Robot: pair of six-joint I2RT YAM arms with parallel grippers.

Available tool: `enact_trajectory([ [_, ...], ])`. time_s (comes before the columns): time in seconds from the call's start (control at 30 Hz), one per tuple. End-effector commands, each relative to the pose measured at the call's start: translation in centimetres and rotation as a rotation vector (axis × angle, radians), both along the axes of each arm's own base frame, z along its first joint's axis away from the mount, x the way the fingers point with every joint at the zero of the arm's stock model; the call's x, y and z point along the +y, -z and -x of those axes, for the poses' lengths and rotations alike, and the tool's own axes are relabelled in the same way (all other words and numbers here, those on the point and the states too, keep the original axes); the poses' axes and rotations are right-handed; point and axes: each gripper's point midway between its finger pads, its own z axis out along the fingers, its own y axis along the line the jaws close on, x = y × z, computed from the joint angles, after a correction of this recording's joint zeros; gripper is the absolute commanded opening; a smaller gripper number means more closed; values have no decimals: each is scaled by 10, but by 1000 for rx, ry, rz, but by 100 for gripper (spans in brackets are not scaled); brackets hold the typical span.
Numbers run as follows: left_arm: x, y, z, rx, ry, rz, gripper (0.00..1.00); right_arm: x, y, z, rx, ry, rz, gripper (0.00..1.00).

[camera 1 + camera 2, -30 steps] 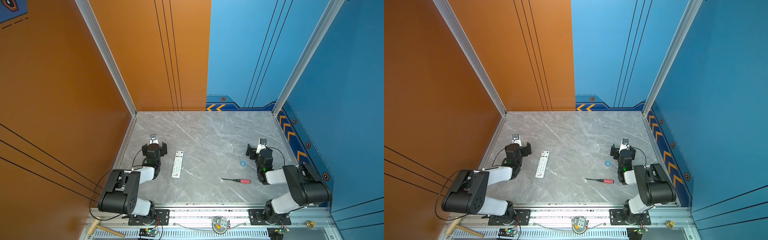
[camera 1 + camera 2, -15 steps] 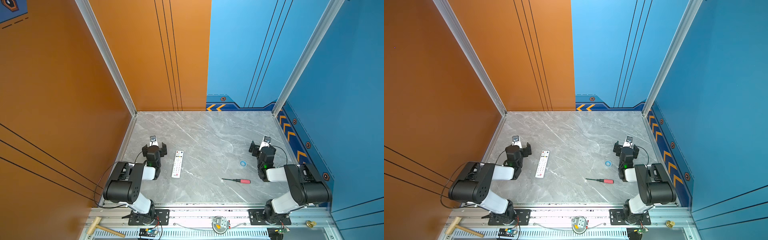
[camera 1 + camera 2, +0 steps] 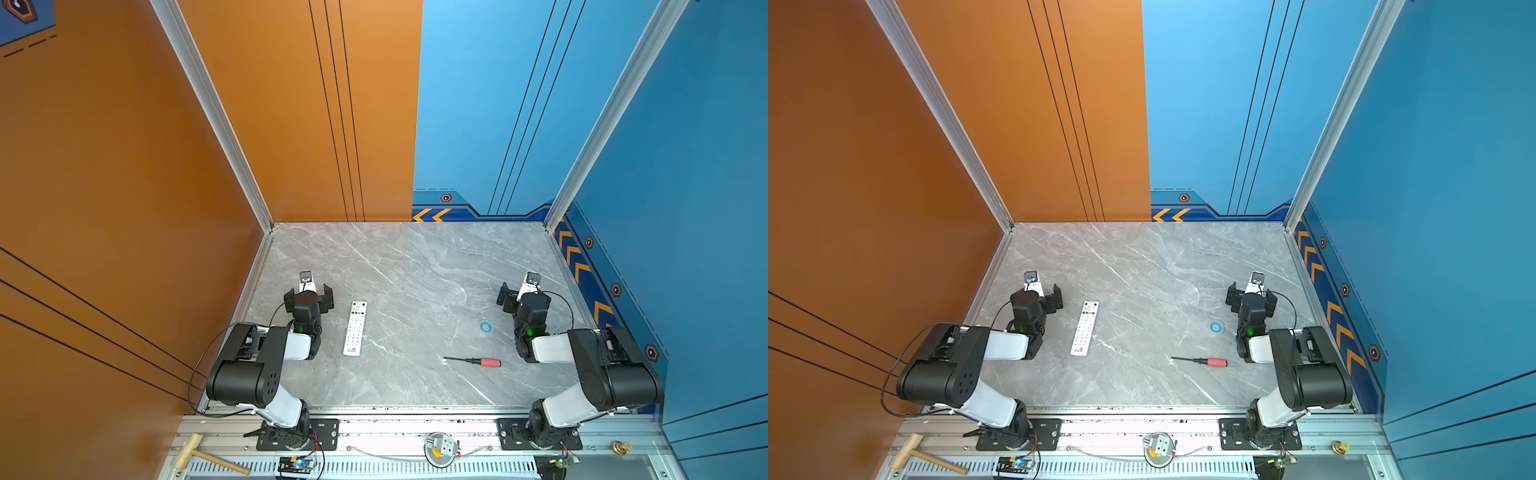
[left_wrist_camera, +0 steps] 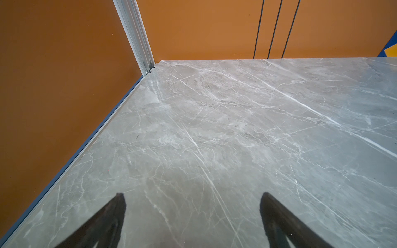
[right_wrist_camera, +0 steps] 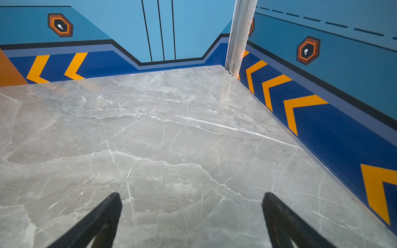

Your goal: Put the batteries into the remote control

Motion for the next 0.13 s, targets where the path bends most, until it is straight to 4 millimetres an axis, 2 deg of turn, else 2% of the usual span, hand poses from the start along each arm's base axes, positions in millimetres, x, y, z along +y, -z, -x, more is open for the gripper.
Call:
enact_trajectory([
  [0.0, -2, -1, -1, -6, 12, -4, 98, 1, 1, -2, 13, -2, 7, 100],
  [0.1, -1, 0, 0, -4, 10, -3, 98, 1, 1, -2, 14, -2, 7, 100],
])
